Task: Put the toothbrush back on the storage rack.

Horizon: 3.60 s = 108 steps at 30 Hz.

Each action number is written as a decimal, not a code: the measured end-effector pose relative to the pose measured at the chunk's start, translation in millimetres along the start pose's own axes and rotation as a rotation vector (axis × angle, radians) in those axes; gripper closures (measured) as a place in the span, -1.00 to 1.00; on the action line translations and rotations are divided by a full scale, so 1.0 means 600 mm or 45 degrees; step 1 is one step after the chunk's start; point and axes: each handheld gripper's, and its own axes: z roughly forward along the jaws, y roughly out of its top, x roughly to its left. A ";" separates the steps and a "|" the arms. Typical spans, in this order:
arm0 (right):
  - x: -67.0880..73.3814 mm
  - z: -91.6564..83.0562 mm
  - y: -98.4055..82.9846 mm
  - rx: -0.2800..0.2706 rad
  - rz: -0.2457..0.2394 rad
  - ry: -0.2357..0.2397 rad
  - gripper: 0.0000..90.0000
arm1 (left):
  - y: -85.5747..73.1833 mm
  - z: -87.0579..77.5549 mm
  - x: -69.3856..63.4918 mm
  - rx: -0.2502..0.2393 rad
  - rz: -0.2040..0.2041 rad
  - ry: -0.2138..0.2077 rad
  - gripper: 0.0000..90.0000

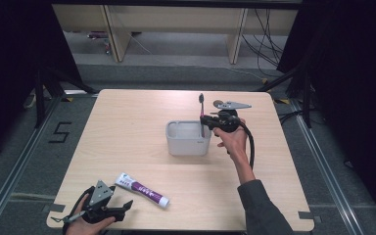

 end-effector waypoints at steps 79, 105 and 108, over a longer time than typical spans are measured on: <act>0.066 -0.146 -0.153 0.162 -0.086 -0.032 -0.11 | 0.002 -0.002 0.001 0.004 0.036 0.000 -0.56; 0.088 -0.194 -0.216 0.209 -0.003 0.020 -0.15 | 0.003 -0.002 0.002 0.013 0.013 0.008 -0.56; 0.086 -0.197 -0.223 0.205 -0.047 -0.005 -0.19 | 0.002 -0.002 0.003 0.007 0.012 0.007 -0.56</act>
